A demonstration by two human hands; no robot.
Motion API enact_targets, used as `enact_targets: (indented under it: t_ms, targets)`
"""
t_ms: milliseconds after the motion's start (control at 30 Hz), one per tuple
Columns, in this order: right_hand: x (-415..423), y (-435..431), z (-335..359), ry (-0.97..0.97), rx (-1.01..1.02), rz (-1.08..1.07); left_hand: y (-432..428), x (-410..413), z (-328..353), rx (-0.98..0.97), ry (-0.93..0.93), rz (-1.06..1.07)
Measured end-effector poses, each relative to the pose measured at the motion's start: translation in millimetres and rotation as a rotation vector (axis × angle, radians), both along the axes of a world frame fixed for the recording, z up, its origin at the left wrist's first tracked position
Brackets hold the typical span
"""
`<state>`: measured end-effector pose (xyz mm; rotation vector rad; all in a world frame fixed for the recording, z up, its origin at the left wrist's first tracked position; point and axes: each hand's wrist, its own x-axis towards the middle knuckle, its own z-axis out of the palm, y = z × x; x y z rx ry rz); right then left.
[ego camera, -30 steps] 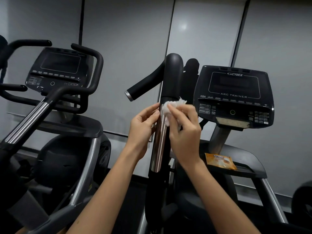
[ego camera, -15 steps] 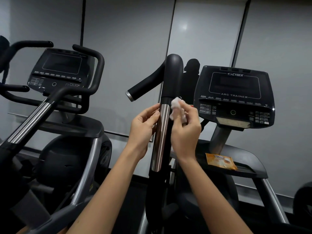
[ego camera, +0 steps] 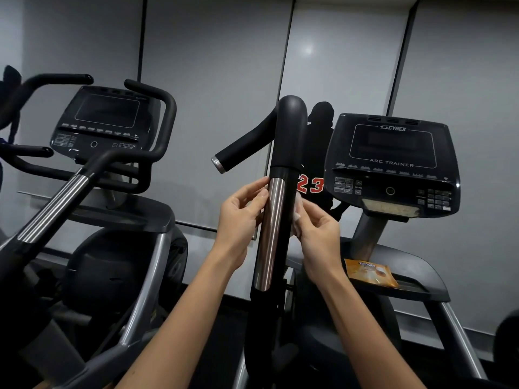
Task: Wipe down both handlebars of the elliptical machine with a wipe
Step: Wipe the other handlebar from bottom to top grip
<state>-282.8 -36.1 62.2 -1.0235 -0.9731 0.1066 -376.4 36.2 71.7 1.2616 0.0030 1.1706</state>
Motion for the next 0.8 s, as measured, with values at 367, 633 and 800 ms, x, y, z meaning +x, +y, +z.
enact_targets:
  t_ms: [367,633,800]
  targets:
    - [-1.4,-4.6,-3.7,-0.869,0.169,-0.464,-3.2,-1.2,-3.1,-0.057,-0.051,-0.011]
    - [-9.2,-17.9,2.0,-0.748,0.172,-0.353,-9.7,-12.6,-23.1,0.236,-0.110,0.044]
    - [-13.0,-30.5,4.3,-0.471,0.171,0.020,-2.0,-6.6,-20.3,0.329,-0.078,0.318]
